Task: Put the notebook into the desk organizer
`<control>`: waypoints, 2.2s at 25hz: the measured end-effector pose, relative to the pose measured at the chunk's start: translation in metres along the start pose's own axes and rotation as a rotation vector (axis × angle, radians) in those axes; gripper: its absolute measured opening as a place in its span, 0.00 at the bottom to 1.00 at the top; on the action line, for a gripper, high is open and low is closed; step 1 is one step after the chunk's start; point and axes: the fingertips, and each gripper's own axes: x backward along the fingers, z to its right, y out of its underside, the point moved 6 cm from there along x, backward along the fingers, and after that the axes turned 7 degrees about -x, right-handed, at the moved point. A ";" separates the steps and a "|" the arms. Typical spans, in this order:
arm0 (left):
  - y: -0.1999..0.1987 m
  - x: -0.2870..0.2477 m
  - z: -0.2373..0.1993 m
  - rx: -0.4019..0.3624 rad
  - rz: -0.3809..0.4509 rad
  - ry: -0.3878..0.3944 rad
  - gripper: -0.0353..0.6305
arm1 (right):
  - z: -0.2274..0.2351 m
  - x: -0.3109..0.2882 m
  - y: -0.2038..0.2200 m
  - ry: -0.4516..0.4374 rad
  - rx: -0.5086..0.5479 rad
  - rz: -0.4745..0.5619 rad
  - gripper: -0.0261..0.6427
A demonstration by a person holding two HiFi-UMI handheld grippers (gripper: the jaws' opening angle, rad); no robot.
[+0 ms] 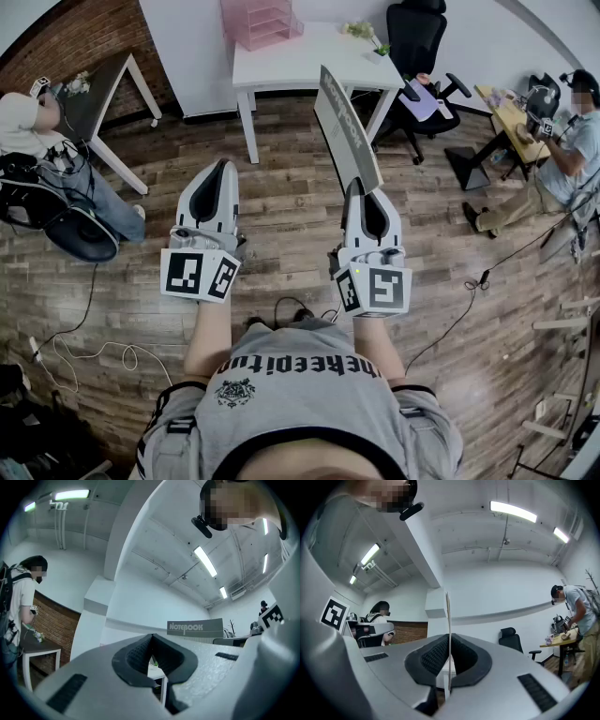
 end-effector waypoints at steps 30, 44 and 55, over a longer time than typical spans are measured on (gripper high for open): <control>0.011 -0.039 0.032 -0.007 0.026 -0.039 0.06 | 0.045 -0.021 -0.001 -0.085 -0.010 0.023 0.05; 0.054 -0.143 -0.040 0.012 0.030 -0.011 0.06 | 0.065 -0.145 0.028 -0.055 -0.022 0.027 0.05; 0.078 -0.232 -0.127 -0.031 0.015 0.020 0.06 | 0.059 -0.267 0.048 -0.025 -0.026 0.035 0.05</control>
